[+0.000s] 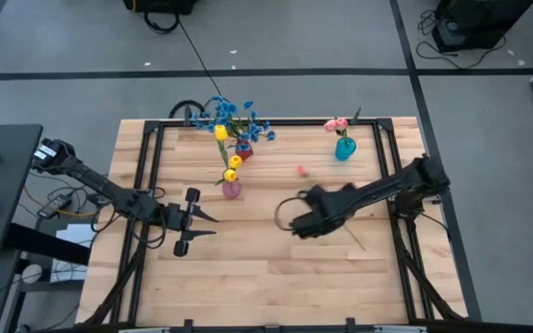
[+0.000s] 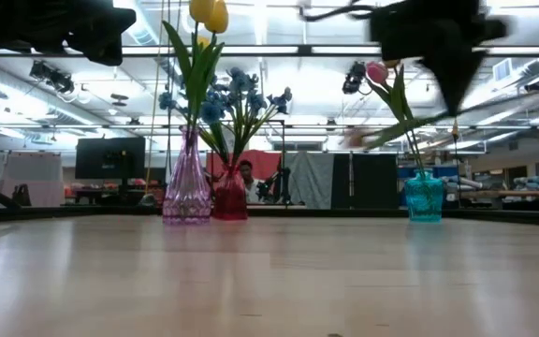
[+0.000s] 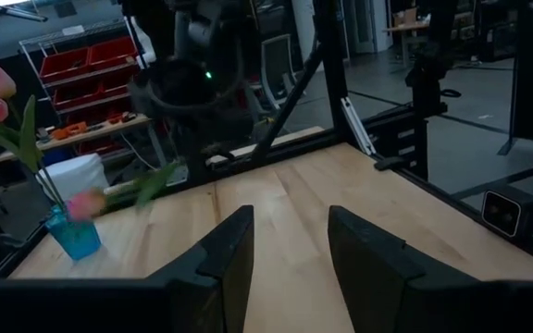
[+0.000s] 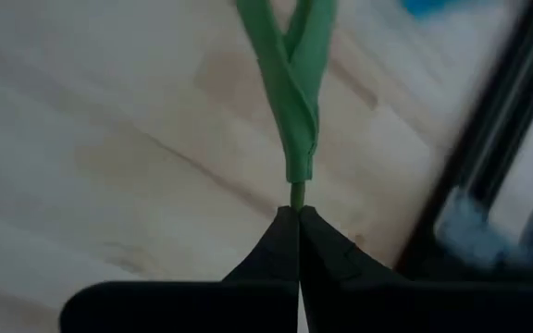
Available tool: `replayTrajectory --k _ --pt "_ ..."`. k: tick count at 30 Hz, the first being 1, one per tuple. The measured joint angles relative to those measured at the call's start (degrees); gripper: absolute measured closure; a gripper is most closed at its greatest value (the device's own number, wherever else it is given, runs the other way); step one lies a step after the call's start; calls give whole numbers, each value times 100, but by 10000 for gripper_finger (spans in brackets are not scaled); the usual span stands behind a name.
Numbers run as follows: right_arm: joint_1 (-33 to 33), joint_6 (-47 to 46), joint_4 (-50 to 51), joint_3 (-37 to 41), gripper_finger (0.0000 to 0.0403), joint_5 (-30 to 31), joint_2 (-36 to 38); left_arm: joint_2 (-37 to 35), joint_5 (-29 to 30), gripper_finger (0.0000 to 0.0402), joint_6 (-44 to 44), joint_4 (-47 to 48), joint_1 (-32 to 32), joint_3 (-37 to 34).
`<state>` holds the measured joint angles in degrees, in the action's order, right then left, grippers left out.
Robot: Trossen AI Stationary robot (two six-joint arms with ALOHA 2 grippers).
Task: Sort flowers into vase by color
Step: Put the pink tulip into the blue vase
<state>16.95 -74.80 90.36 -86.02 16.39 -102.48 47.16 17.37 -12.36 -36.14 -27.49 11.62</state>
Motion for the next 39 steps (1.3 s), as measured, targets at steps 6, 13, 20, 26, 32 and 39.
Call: replayTrajectory --k 6,13,20,26,32,39 --pt "-122 -815 -49 929 398 -767 588 0 2 254 57 0 0 2" --pt "-184 -1239 -98 2267 399 -1149 1157 0 18 254 62 -9 0 2" --pt "-351 -1958 -46 2955 400 -269 2233 0 127 254 57 -12 0 2" --pt "-782 -2036 -33 3082 400 1390 3090 0 146 254 46 -25 0 2" --pt "-1292 -1632 -39 3082 400 3264 3325 0 146 254 9 -33 0 2" --pt "-1818 -902 -707 3082 400 5225 3333 0 149 254 -90 -33 0 2"
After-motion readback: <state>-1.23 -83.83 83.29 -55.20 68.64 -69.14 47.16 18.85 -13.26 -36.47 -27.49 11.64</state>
